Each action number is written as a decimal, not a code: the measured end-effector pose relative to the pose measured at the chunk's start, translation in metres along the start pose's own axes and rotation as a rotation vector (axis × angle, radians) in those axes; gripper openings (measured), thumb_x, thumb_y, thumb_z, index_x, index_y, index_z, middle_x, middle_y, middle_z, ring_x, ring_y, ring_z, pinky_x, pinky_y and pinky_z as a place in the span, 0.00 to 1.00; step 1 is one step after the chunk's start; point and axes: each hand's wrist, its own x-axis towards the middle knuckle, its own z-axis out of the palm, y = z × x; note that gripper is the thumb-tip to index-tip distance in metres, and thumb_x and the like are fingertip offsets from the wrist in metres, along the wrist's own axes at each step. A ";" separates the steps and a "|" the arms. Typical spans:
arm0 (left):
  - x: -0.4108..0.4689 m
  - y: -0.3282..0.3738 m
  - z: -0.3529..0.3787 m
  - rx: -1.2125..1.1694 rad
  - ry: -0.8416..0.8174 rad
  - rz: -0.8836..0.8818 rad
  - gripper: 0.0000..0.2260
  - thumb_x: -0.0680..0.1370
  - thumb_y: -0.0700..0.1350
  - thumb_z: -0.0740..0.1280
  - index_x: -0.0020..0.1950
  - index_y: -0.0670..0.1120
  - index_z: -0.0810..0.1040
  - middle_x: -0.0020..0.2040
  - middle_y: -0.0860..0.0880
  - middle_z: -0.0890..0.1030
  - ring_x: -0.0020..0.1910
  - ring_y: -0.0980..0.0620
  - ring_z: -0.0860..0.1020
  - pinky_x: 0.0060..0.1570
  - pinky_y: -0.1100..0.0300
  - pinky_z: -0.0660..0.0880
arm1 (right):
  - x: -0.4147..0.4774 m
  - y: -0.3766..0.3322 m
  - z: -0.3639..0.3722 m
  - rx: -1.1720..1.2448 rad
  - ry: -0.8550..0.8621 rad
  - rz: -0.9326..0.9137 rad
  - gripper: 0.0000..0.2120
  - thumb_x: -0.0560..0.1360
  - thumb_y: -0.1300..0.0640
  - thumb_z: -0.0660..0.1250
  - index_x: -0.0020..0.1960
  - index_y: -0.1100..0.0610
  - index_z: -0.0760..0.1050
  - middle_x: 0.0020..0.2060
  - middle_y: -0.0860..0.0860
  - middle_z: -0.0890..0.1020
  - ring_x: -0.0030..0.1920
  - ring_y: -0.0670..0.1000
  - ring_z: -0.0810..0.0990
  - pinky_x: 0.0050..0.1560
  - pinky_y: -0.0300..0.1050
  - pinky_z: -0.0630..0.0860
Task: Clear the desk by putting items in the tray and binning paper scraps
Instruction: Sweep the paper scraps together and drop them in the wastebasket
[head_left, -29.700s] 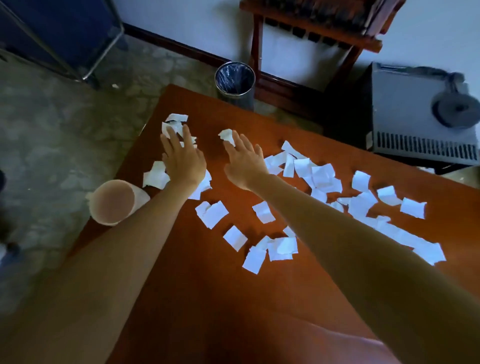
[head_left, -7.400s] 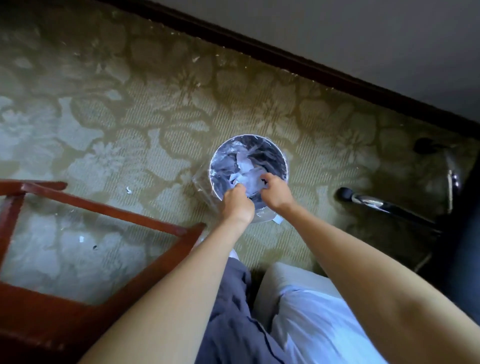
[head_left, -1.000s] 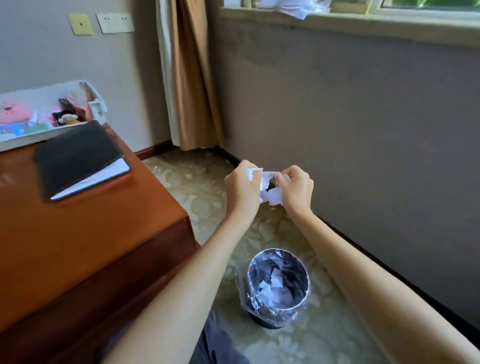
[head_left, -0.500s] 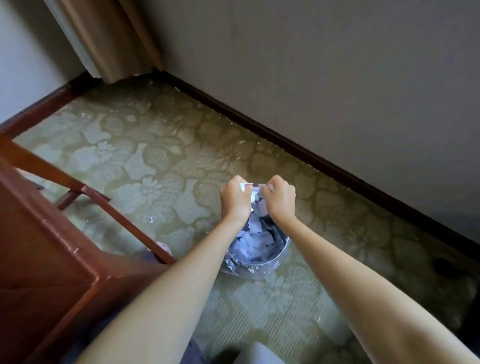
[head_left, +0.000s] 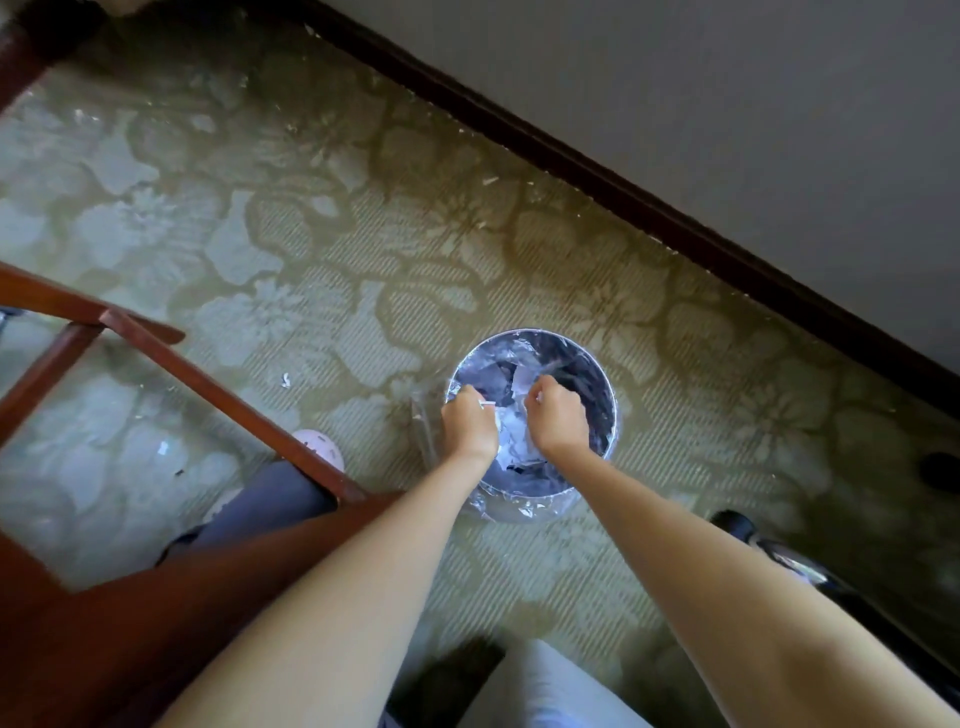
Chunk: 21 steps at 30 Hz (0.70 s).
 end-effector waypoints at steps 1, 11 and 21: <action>0.004 -0.001 0.002 -0.021 -0.011 -0.021 0.12 0.78 0.36 0.58 0.59 0.35 0.75 0.59 0.36 0.78 0.59 0.39 0.75 0.56 0.53 0.70 | 0.002 0.001 0.003 0.002 -0.016 -0.001 0.09 0.78 0.63 0.54 0.53 0.64 0.71 0.51 0.64 0.79 0.50 0.63 0.76 0.43 0.48 0.68; 0.010 -0.005 0.007 -0.274 -0.198 -0.008 0.24 0.75 0.29 0.53 0.68 0.46 0.68 0.64 0.39 0.73 0.61 0.39 0.74 0.60 0.49 0.74 | -0.001 0.005 -0.001 0.065 -0.003 0.008 0.16 0.79 0.68 0.51 0.65 0.67 0.64 0.66 0.62 0.65 0.59 0.62 0.72 0.53 0.45 0.66; -0.048 -0.009 -0.048 -0.075 -0.279 0.125 0.30 0.78 0.28 0.49 0.77 0.49 0.53 0.75 0.44 0.59 0.69 0.44 0.67 0.56 0.57 0.72 | -0.049 -0.018 -0.033 0.117 -0.083 0.076 0.18 0.79 0.62 0.55 0.67 0.65 0.61 0.68 0.61 0.66 0.65 0.61 0.69 0.62 0.49 0.66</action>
